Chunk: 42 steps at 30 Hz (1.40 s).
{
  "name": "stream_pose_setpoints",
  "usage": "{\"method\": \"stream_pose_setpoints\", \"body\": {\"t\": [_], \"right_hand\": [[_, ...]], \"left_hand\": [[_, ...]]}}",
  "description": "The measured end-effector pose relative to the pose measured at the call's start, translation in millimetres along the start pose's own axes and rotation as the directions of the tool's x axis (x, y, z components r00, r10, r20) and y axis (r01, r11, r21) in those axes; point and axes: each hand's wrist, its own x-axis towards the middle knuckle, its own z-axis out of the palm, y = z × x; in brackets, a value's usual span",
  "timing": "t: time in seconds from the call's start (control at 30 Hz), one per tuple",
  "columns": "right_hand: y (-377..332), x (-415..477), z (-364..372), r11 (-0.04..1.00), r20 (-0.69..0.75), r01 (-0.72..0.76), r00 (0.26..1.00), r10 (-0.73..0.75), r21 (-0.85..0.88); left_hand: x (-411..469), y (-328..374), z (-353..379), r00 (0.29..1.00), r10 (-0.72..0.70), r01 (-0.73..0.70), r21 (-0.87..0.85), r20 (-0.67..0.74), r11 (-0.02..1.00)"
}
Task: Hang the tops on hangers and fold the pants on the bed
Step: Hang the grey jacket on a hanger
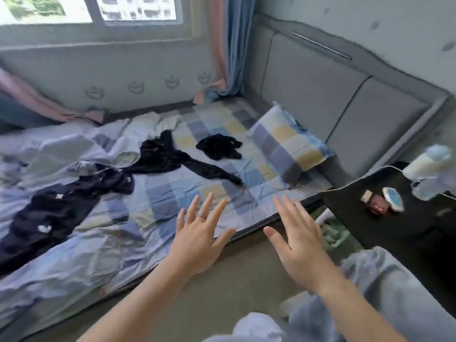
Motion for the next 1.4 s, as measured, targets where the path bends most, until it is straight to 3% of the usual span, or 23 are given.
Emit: {"method": "stream_pose_setpoints", "body": {"t": [0.27,0.47,0.8,1.07,1.23,1.4], "right_hand": [[-69,102,80,0.979,0.326,0.199,0.923,-0.205,0.051],[-111,193,117,0.957,0.448,0.277,0.848,-0.283,0.081],[-172,340,165,0.944,0.519,0.316,0.793,-0.320,0.099],[-220,416,210,0.935,0.533,0.350,0.781,-0.326,0.060],[-272,479,284,0.909,0.477,0.416,0.796,-0.372,0.015],[-355,559,392,0.875,0.437,0.482,0.794,-0.421,-0.033]], "left_hand": [[-22,-115,-16,0.932,-0.362,0.358,-0.125,-0.003,0.925],[18,-185,-32,0.871,-0.490,0.478,-0.163,-0.044,0.863],[108,-286,-78,0.804,-0.594,0.585,-0.155,-0.021,0.796],[162,-371,-96,0.792,-0.606,0.580,-0.221,-0.071,0.784],[194,-485,-90,0.800,-0.597,0.583,-0.151,-0.066,0.798],[226,-647,-83,0.797,-0.599,0.590,-0.122,-0.068,0.798]]}}
